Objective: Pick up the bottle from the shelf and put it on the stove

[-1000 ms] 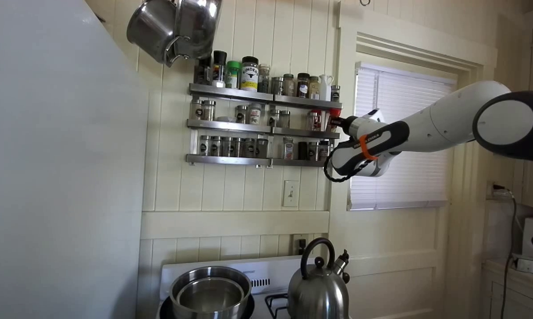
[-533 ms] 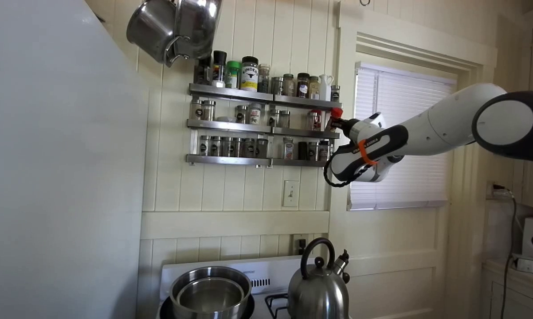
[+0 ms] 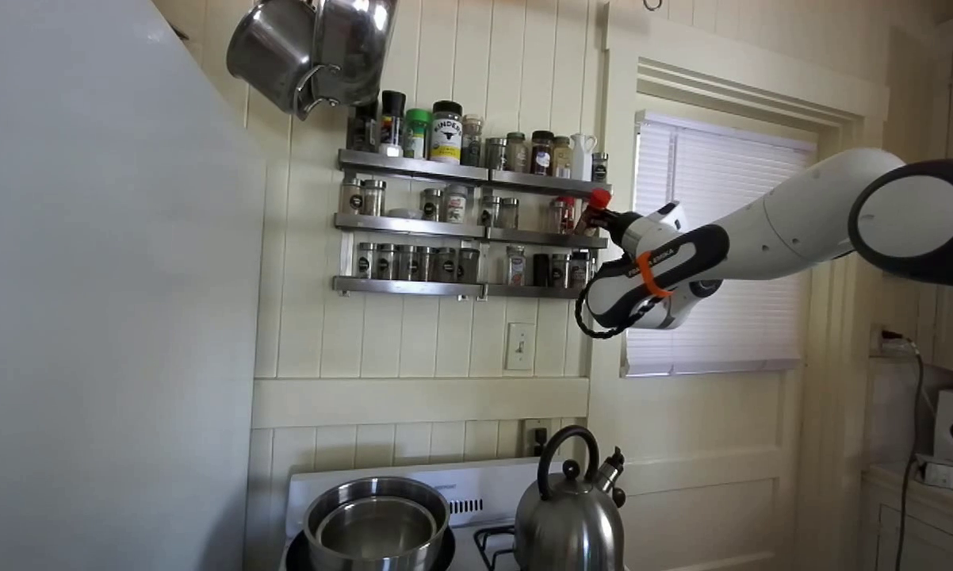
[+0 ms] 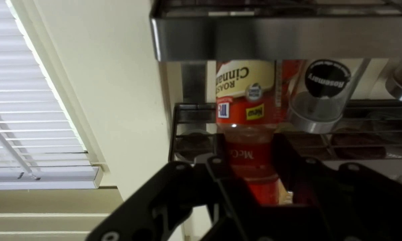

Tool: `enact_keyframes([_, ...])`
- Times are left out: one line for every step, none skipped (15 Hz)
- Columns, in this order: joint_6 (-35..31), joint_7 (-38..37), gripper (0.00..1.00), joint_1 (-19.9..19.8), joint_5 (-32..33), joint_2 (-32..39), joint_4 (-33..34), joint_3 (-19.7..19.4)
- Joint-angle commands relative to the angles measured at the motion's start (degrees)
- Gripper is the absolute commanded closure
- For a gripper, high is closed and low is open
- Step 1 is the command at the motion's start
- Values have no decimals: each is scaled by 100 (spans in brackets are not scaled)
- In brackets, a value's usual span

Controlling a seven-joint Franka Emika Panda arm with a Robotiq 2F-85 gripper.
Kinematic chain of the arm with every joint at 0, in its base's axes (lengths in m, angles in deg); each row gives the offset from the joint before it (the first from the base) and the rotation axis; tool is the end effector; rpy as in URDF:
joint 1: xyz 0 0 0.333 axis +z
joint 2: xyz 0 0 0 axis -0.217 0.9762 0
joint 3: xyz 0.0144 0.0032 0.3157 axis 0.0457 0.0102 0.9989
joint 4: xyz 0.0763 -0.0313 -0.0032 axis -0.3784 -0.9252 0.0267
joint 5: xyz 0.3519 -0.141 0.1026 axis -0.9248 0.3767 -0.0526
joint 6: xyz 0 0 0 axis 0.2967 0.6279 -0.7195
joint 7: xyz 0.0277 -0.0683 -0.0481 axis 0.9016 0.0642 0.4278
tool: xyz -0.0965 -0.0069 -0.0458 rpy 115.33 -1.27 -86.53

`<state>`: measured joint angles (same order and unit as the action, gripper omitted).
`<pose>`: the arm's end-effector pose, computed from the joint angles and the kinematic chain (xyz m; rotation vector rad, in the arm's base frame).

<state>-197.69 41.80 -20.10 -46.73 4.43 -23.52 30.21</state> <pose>0.5478 -0.1197 0.6723 1.5467 -0.1645 2.4651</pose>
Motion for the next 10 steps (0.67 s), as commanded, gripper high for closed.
enact_keyframes([17,468,87,208,-42,-382,-105,-4])
enact_keyframes([81,602,87,245,-26,-469,-87,7])
enact_keyframes([121,799,87,286,-36,-560,-84,23])
enact_keyframes([282,891,87,332,-93,-704,-118,60])
enact_keyframes([530,892,87,377,-171,-873,-169,101])
enact_keyframes([987,535,87,423,-266,-1111,-286,170])
enact_keyframes([1348,419,87,456,-298,-1257,-293,213])
enact_keyframes([1637,128,87,506,-236,-1382,-242,271])
enact_keyframes([1848,-94,87,567,-198,-1463,-191,325])
enact_keyframes([1976,-340,87,652,-131,-1563,-191,389])
